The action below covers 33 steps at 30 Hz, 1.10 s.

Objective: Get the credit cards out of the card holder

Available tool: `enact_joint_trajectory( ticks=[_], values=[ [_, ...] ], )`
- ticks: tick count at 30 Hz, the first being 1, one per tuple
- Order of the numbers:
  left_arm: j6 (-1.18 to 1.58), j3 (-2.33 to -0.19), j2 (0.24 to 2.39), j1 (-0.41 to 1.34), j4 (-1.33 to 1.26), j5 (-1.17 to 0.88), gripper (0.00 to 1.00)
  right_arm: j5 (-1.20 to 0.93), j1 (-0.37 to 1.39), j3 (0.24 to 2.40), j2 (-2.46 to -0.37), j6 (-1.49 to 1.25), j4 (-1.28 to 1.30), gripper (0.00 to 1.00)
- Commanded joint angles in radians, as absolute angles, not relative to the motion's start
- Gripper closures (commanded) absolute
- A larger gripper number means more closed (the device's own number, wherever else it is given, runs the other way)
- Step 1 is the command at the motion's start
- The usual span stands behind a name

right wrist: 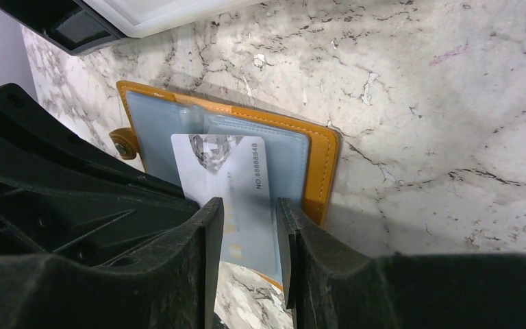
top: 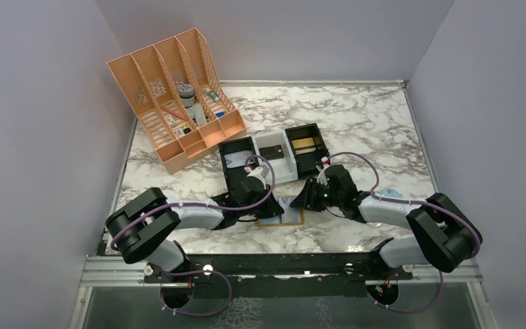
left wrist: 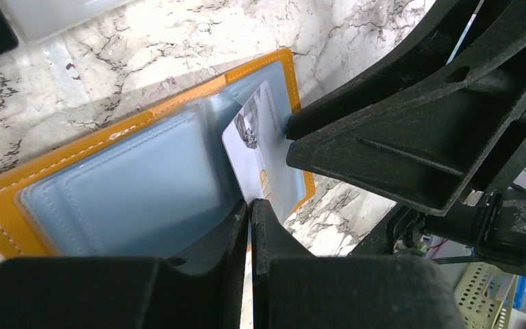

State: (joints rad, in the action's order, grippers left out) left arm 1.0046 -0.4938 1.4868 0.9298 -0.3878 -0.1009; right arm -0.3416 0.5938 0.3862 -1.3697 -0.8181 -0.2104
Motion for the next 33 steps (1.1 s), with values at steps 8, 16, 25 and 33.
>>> enact_joint_trajectory(
  ticks=[8, 16, 25, 33],
  values=[
    [0.969, -0.496, 1.460, 0.935, -0.321, -0.068, 0.93, -0.227, 0.594, 0.423, -1.338, -0.699, -0.045, 0.61],
    [0.954, -0.510, 1.456, 0.935, -0.311, -0.068, 0.92, -0.383, 0.595, 0.455, -1.301, -0.678, -0.110, 0.55],
    [0.951, -0.523, 1.462, 0.935, -0.305, -0.073, 0.90, -0.511, 0.594, 0.426, -1.362, -0.742, -0.225, 0.55],
    [0.962, -0.527, 1.476, 0.934, -0.312, -0.082, 0.78, -0.346, 0.595, 0.438, -1.411, -0.706, -0.071, 0.55]
  ],
)
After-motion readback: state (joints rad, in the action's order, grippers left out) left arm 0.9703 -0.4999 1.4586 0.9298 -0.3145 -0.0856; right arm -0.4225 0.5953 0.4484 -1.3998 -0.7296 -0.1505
